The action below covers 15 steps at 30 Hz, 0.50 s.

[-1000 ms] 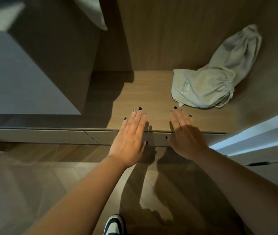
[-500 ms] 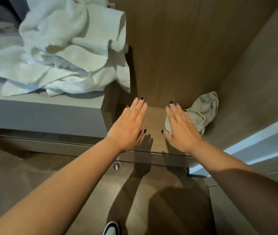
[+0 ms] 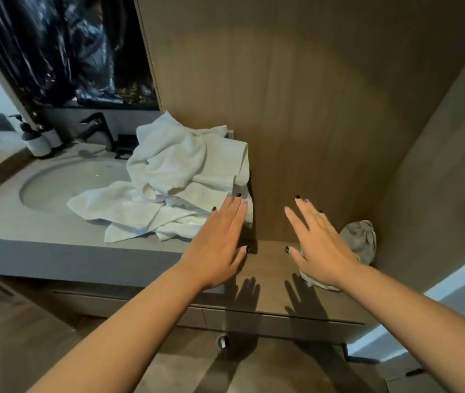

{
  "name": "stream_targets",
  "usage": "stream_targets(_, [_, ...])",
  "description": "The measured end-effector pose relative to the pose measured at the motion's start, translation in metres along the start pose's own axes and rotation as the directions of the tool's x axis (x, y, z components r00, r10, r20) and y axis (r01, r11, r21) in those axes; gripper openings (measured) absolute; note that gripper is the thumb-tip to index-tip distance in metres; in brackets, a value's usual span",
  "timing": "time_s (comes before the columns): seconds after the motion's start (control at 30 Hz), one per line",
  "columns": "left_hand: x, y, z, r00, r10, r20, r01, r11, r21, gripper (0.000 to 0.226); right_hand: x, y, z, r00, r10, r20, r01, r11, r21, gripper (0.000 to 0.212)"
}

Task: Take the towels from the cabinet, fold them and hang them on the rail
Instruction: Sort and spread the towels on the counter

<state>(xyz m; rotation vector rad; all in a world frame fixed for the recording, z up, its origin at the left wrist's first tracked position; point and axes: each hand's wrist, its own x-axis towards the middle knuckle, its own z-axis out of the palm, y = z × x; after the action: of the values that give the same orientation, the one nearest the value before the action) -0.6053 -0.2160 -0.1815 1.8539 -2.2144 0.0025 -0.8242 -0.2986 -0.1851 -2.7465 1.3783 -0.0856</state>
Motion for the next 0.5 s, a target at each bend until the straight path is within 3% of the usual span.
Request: stream_targets(0.5, [-0.064,-0.073,-0.069,0.973,-0.201,-0.117,0.163,0.948,-0.274,0.083,0.025,-0.13,-0.054,0.983,-0.069,-0.167,0.089,0.989,0.117,0.079])
